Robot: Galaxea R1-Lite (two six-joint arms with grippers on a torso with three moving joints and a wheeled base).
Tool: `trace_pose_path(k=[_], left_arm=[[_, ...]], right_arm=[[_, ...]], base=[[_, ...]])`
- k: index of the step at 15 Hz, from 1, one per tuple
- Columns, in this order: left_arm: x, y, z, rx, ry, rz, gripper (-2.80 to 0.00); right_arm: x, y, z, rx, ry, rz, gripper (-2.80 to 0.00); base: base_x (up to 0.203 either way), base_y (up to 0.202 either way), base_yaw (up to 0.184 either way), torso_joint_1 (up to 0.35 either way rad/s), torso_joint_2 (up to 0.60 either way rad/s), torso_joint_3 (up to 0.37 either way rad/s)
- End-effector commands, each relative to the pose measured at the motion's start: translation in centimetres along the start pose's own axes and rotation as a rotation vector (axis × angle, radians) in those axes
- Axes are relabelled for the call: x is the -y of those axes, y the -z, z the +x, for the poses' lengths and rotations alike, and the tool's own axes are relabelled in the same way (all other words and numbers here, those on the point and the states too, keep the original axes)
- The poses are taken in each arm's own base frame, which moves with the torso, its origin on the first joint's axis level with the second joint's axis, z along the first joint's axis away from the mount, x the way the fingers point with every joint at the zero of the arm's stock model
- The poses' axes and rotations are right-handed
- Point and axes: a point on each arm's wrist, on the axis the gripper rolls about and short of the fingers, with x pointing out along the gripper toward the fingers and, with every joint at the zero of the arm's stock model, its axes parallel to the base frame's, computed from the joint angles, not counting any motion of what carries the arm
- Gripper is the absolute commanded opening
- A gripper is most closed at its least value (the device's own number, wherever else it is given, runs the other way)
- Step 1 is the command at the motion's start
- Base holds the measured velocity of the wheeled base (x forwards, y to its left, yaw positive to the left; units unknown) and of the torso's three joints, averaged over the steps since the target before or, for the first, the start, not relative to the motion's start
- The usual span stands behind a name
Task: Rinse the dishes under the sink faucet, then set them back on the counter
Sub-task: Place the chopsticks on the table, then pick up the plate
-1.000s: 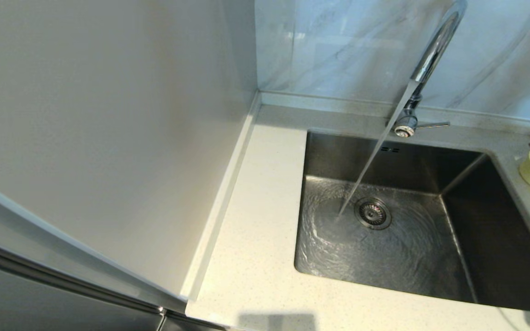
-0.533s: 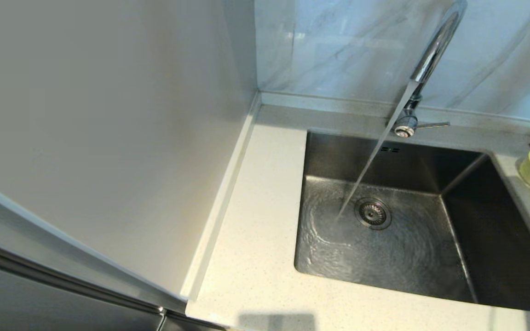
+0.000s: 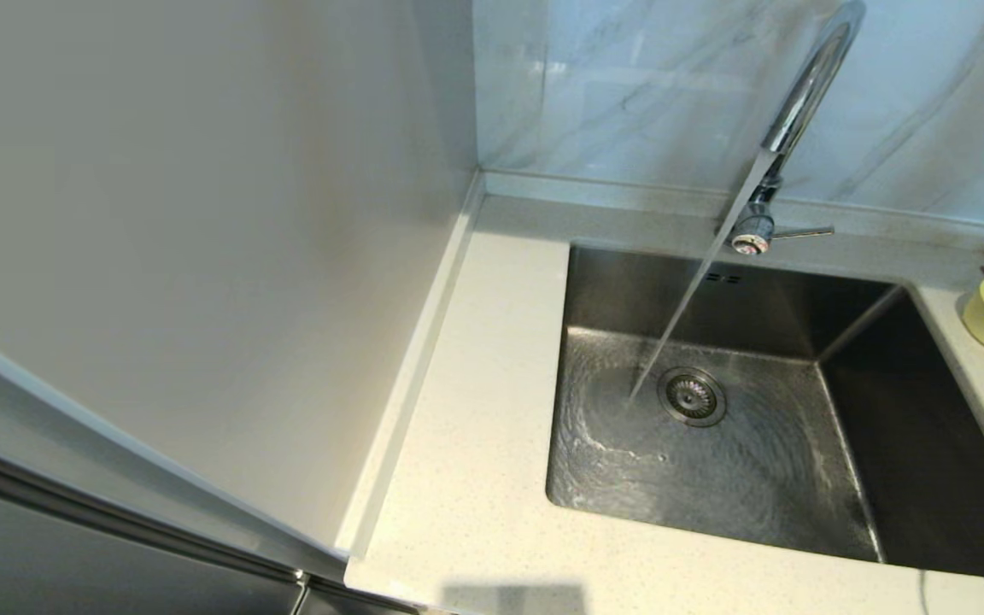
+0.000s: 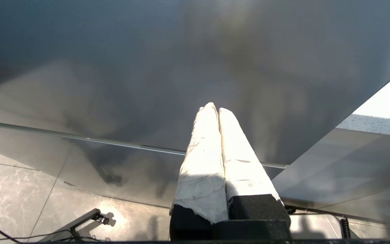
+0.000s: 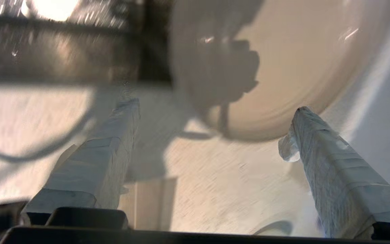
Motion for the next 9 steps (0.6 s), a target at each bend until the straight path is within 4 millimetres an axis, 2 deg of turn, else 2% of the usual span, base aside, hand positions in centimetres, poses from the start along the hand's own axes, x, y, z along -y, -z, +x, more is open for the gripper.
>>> trace_pose_path(k=[1, 3, 9], left_arm=[[0.0, 0.0, 0.0, 0.000, 0.000, 0.000, -2.80], [0.0, 0.0, 0.0, 0.000, 0.000, -0.001, -2.80], [0.0, 0.0, 0.0, 0.000, 0.000, -0.001, -2.80]], right_arm=[[-1.1, 2.0, 0.0, -0.024, -0.033, -0.015, 0.00], [-1.6, 2.7, 1.2, -0.033, -0.071, -0.039, 0.00], [-1.3, 1.6, 5.5, -0.085, -0.097, -0.041, 0.00]], base=[[0.000, 0.000, 0.000, 0.000, 0.00, 0.000], [0.000, 0.000, 0.000, 0.000, 0.00, 0.000], [0.000, 0.000, 0.000, 0.000, 0.00, 0.000]])
